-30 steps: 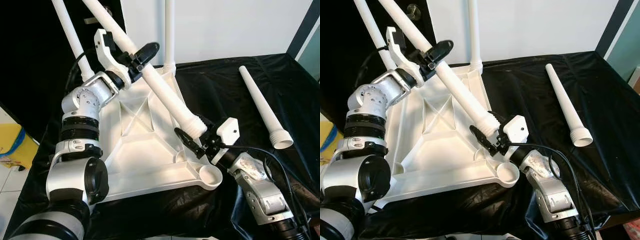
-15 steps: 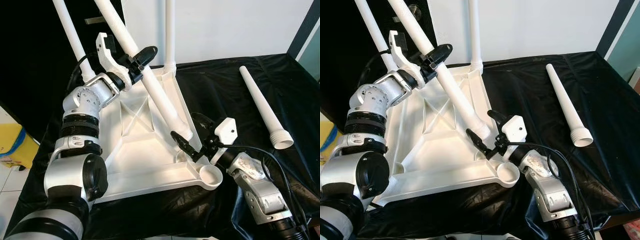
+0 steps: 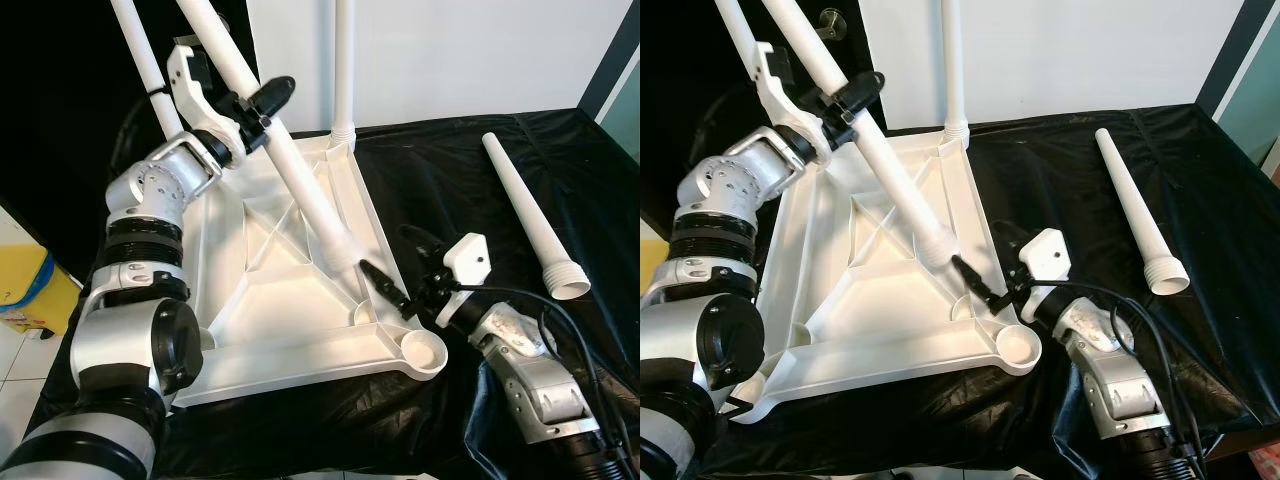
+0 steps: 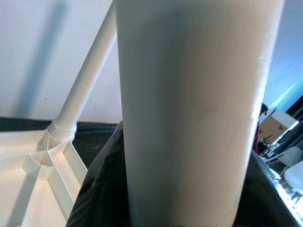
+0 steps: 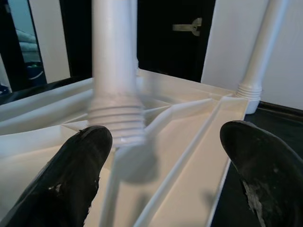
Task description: Building children table
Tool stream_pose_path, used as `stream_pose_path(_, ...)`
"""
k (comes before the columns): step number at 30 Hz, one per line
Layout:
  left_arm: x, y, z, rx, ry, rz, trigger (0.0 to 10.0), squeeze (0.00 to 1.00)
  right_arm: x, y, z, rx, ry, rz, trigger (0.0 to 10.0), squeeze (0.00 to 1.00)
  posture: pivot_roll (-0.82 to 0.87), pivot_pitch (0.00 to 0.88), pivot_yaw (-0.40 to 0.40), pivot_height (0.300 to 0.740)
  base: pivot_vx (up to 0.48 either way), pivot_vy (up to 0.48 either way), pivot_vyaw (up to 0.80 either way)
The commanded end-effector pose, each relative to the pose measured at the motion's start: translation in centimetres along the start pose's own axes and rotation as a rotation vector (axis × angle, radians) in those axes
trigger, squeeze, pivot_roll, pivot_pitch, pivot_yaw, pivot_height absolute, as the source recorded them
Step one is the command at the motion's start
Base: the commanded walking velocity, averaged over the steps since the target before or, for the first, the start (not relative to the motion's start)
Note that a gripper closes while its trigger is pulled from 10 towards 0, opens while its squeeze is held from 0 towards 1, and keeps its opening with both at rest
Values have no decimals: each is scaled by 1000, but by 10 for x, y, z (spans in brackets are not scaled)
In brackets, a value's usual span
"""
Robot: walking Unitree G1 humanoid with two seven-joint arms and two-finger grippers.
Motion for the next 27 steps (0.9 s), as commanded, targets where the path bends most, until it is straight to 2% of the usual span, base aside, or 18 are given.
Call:
stream_pose_path(1,9,6,-3,5,-21,-63,10000,0,4,-3,0,-17,-9,-13,10000,0,-58,11,46,740,0,0,0)
stream_pose_path(2,11,5,-4,-3,-23,-97,10000,0,6,-3,0,-21,-18,-14,10000,0,-56,11,48,740,0,0,0)
stream_pose_path(5,15,4,-5,-6,-26,-129,10000,0,8,-3,0,-25,-27,-16,10000,0,-55,10,49,740,0,0,0)
stream_pose_path(7,23,0,-6,-14,-47,-198,10000,0,12,1,0,-22,-35,-16,10000,0,-54,11,50,740,0,0,0)
stream_pose_path(19,30,-1,-8,-12,-57,-276,10000,0,11,13,-1,-4,-13,-11,10000,0,-46,17,46,740,0,0,0)
stream_pose_path(21,36,-2,-9,-13,-60,-346,10000,0,16,21,-8,-15,-23,28,10000,0,-45,26,41,740,0,0,0)
stream_pose_path(27,44,-8,-11,-28,-77,-418,10000,0,25,25,-19,-49,-67,62,10000,0,-46,32,39,740,0,0,0)
Point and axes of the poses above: a point about 5 cm out from each wrist's last joint towards the gripper, its own z axis pointing back from the gripper into the wrist, its own y axis along the axis of the wrist's last joint, x = y × z, the point moved 5 cm from there along -z, pointing out of the wrist towards the gripper, and after that the axes turned 7 degrees about z, right-handed, at the moved point
